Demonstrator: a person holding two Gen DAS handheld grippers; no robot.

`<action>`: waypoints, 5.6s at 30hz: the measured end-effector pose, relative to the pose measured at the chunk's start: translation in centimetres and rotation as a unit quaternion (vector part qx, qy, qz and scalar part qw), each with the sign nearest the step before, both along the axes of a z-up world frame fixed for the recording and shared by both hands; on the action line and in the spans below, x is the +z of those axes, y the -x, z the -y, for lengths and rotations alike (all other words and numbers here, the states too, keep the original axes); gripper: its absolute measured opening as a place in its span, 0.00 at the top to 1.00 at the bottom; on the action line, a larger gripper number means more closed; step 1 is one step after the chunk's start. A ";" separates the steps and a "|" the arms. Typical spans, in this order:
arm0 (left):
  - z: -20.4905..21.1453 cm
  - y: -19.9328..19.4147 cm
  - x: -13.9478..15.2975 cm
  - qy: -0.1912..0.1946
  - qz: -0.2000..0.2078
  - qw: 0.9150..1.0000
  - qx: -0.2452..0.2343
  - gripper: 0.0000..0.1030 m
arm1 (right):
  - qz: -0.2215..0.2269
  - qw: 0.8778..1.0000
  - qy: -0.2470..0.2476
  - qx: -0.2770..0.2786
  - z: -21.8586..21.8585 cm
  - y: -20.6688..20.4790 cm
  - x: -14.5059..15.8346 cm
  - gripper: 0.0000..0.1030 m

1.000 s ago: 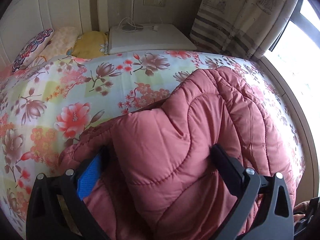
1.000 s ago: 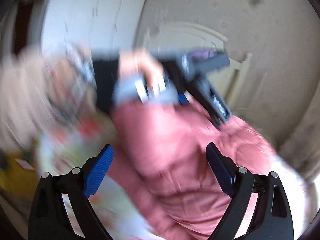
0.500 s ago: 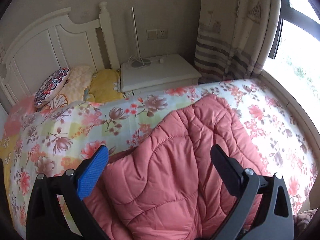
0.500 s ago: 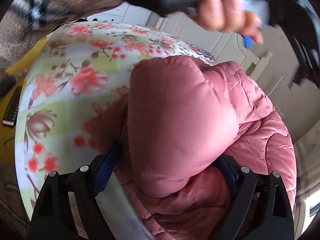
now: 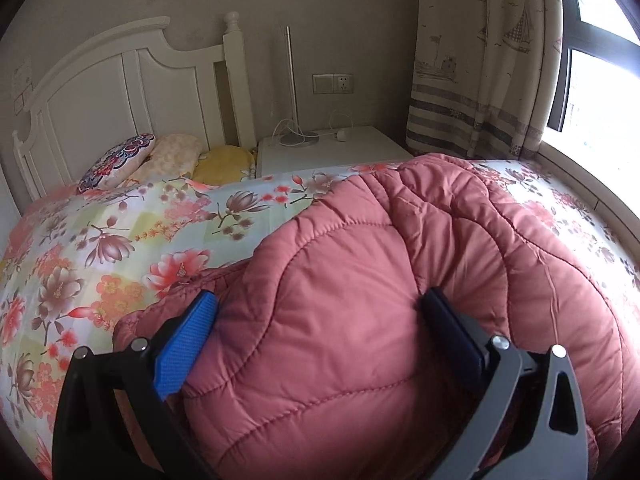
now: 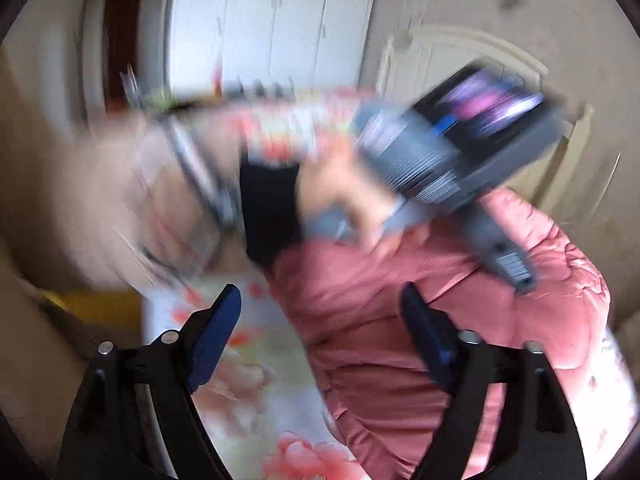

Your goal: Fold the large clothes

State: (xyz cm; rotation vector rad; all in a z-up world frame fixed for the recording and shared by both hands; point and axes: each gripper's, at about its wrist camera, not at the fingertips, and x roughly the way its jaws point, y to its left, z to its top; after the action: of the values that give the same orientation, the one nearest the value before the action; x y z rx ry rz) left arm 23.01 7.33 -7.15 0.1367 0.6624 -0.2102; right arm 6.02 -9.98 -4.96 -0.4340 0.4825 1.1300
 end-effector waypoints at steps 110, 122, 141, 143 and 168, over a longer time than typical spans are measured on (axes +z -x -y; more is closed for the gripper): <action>0.7 9.9 6.9 -0.038 0.041 0.996 0.073 0.02 | -0.092 0.927 0.036 -0.363 1.1 -14.7 -4.9 0.22; -2.4 5.5 -0.9 0.009 -0.008 0.997 0.077 0.02 | -0.088 0.920 0.017 -0.380 1.0 -12.4 -3.8 0.19; -7.7 7.9 2.0 0.078 -0.005 0.987 0.141 0.02 | -0.022 0.914 0.045 -0.402 -1.8 -6.3 -5.7 0.11; -8.4 7.2 1.4 0.080 -0.039 0.986 0.141 0.02 | -0.022 0.913 0.043 -0.405 -1.9 -6.2 -5.8 0.11; -12.5 4.5 -6.3 0.322 -0.173 0.931 -0.002 0.15 | -0.376 0.841 -0.218 -0.323 6.7 -11.9 -8.5 0.05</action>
State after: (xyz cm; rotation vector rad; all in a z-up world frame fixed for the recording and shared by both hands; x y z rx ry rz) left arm 18.55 19.84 -13.44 -0.5439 0.9109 -0.4533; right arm 17.96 -16.66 -13.49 0.5868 0.9409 0.6657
